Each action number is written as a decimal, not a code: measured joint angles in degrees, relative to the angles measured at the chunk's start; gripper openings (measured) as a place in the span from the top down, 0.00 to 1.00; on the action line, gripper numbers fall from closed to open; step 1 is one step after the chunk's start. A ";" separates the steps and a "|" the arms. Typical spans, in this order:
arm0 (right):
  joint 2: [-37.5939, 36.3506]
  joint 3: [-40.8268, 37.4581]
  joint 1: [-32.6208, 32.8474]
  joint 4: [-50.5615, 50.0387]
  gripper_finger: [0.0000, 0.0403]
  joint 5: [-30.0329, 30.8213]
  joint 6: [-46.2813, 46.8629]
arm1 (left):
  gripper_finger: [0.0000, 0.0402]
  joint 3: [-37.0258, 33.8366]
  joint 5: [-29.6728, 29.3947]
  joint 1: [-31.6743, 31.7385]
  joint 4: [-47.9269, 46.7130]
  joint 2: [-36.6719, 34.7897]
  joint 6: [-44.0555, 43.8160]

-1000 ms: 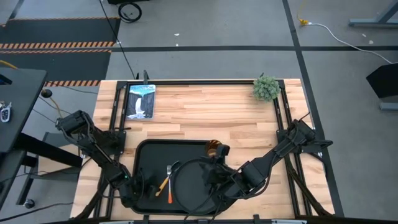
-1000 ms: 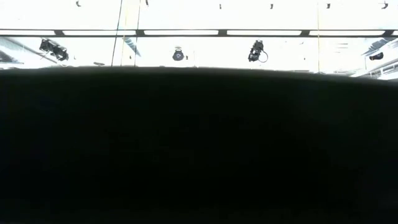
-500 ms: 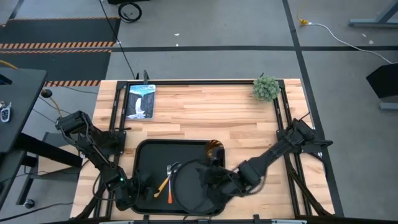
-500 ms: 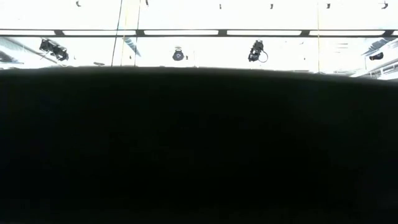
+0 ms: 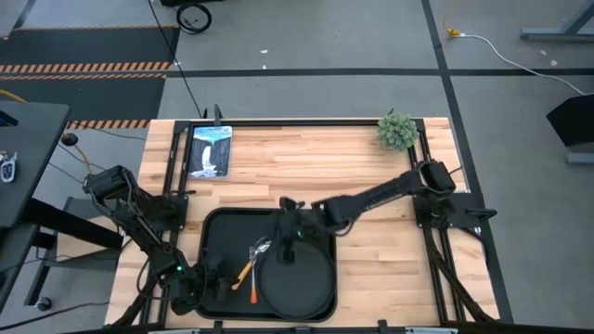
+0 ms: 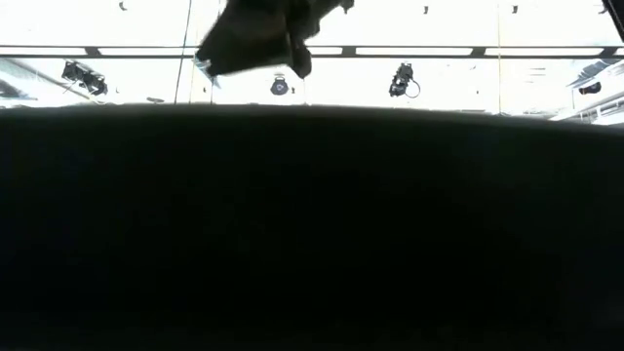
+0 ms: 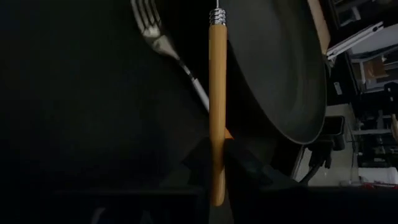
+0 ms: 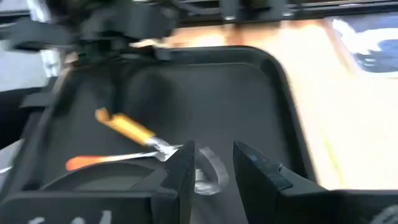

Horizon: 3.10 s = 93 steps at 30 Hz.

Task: Pick and place plate/cup/fork/spoon on tray
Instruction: Put the yellow spoon on the left side of the black tray

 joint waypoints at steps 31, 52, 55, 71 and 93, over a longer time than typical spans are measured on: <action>-0.04 -1.65 1.14 0.88 0.72 -0.93 -3.70 | 0.93 7.26 -8.87 -8.81 -14.99 -0.07 -15.83; -0.04 -1.62 3.30 1.13 0.72 -0.80 -3.93 | 0.93 16.31 9.30 -10.19 -39.29 3.08 -27.04; -0.04 -1.62 3.41 1.12 0.72 -0.77 -3.94 | 0.93 16.31 9.41 -10.14 -39.95 3.08 -27.02; -0.04 -1.62 3.93 1.56 0.72 0.07 -3.92 | 0.71 16.31 11.90 -8.37 -38.51 3.08 -25.53; -0.04 -1.62 3.93 3.24 0.72 0.05 -4.10 | 0.63 16.26 21.62 -2.17 -34.76 4.83 -8.33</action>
